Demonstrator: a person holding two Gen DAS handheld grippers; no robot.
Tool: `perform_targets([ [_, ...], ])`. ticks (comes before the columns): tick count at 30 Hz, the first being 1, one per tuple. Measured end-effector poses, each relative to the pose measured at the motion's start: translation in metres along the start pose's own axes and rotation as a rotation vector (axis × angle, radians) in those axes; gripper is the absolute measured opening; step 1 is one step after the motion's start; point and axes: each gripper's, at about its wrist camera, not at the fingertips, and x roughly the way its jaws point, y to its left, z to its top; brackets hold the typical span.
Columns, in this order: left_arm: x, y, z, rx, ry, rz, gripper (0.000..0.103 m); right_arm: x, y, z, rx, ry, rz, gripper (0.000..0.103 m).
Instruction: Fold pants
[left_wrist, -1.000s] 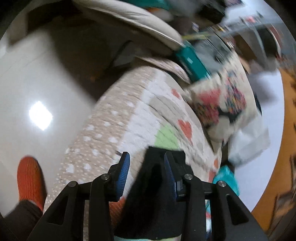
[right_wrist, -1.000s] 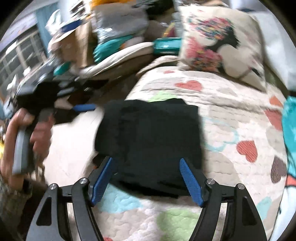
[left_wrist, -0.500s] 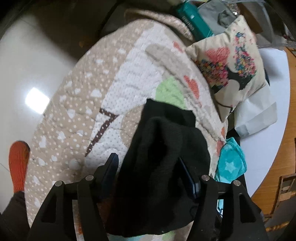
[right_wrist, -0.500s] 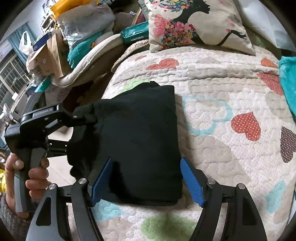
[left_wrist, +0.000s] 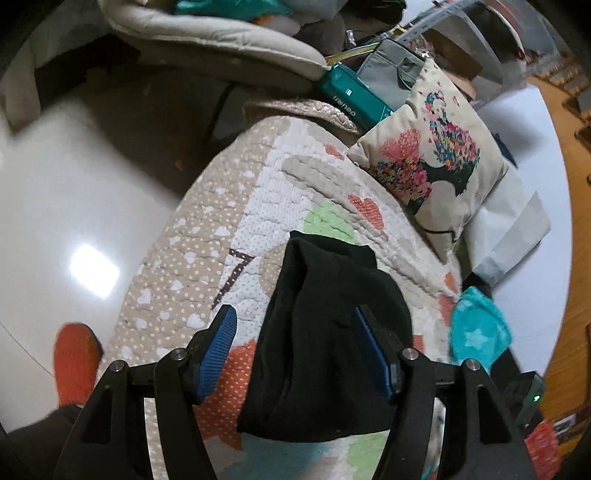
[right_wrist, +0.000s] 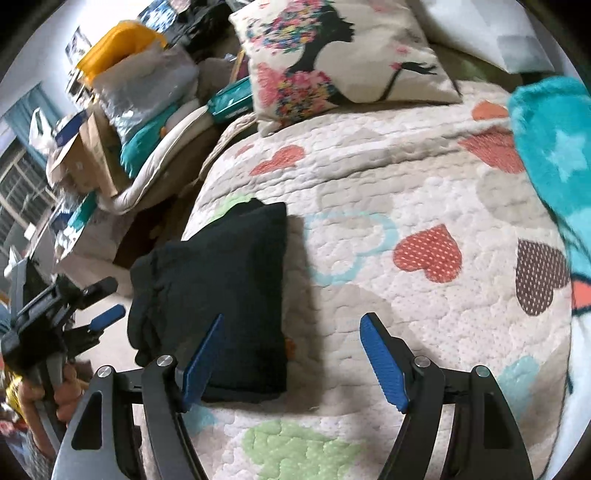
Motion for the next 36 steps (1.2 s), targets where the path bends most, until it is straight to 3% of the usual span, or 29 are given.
perform_targets([
  [4, 0.003, -0.013, -0.004, 0.063, -0.008, 0.048, 0.064, 0.003, -0.009, -0.004, 0.021, -0.018, -0.020, 0.080],
  [13, 0.019, -0.016, -0.009, 0.052, 0.076, -0.005, 0.064, 0.009, -0.014, 0.001, 0.056, -0.045, 0.007, 0.080],
  [18, 0.026, -0.009, -0.008, -0.005, 0.102, -0.018, 0.064, 0.016, -0.010, -0.001, 0.048, -0.027, 0.016, 0.080],
  [27, 0.039, -0.015, -0.012, 0.021, 0.136, 0.016, 0.065, 0.023, -0.003, 0.008, 0.042, 0.009, 0.036, 0.080],
  [36, 0.059, -0.014, -0.014, 0.030, 0.191, 0.048, 0.065, 0.062, 0.017, 0.031, 0.000, 0.079, 0.051, 0.082],
])
